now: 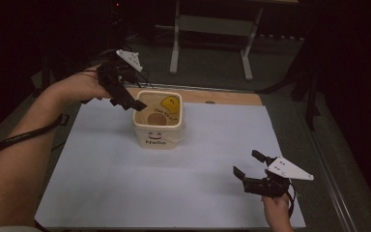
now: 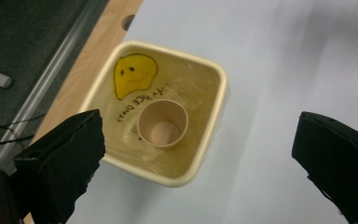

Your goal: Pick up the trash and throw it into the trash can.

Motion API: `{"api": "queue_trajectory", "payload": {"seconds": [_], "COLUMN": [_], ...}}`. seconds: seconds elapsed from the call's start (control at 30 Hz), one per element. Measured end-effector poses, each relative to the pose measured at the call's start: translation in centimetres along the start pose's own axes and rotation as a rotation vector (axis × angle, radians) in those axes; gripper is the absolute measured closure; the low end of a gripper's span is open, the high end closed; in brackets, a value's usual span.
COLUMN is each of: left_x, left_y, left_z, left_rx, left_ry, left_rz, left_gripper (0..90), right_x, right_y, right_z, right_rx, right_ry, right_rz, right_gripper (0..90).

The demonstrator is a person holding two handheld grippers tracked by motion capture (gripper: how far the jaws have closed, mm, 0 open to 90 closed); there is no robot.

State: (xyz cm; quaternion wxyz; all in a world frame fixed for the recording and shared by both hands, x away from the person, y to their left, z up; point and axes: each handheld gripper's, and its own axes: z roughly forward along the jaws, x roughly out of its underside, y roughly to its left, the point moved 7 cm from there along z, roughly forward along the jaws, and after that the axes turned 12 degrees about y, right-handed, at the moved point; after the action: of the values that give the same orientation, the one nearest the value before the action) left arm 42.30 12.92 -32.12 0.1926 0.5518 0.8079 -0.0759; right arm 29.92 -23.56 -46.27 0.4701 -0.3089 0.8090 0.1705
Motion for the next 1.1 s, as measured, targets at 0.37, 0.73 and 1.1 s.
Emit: {"api": "queue_trajectory", "payload": {"seconds": [0.37, 0.73, 1.1], "left_x": [2.1, 4.7, 7.0], "left_y": [-0.6, -2.3, -4.0], "left_z": [1.1, 1.8, 2.0], "left_rx": [0.024, 0.069, 0.074], "left_ry": [-0.052, -0.101, -0.151], "left_rz": [-0.036, -0.044, -0.043], "left_gripper": [2.7, 2.7, 2.7], "right_x": [0.0, 0.0, 0.0], "right_y": [0.0, -0.1, -0.2], "right_z": [0.0, 0.0, 0.1], "right_rx": [0.0, 0.006, 0.01], "right_ry": [0.001, -0.003, -0.001], "right_rz": [0.005, -0.002, -0.003], "right_gripper": [12.2, 12.2, 12.2]}}
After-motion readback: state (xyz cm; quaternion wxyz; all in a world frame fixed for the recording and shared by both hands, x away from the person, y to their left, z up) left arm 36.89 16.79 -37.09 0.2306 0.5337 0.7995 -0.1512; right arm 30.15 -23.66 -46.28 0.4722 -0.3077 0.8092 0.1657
